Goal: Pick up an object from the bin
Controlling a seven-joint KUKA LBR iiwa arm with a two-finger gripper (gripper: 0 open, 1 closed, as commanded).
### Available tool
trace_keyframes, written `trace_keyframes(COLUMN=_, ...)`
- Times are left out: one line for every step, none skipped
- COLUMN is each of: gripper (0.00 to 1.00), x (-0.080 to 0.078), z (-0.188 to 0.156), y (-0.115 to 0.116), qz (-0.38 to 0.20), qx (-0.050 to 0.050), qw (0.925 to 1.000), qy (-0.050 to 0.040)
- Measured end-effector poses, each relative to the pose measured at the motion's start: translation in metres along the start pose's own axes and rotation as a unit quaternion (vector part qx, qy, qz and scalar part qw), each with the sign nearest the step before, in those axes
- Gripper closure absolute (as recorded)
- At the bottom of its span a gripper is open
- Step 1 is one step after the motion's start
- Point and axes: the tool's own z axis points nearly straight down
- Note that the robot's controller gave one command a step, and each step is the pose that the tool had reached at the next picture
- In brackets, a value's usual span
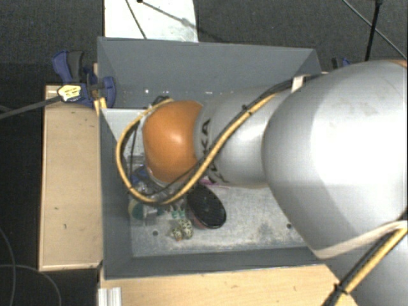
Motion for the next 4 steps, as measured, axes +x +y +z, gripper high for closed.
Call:
trace_keyframes(gripper=0.0, x=0.0, z=0.0, y=0.0, qz=0.001, qx=0.0, qw=1.0, qy=0.0004)
trace_keyframes(gripper=1.0, x=0.0, z=0.0, y=0.0, qz=0.002, qx=0.0, qw=1.0, qy=0.0003)
trace_keyframes(gripper=1.0, x=-0.01, z=-0.119, y=0.004, qz=0.012, qx=-0.001, qw=0.9999, qy=-0.0049)
trace_keyframes(gripper=1.0, x=-0.003, z=-0.198, y=-0.022, qz=-0.184, qx=0.001, qw=0.983, qy=-0.0038)
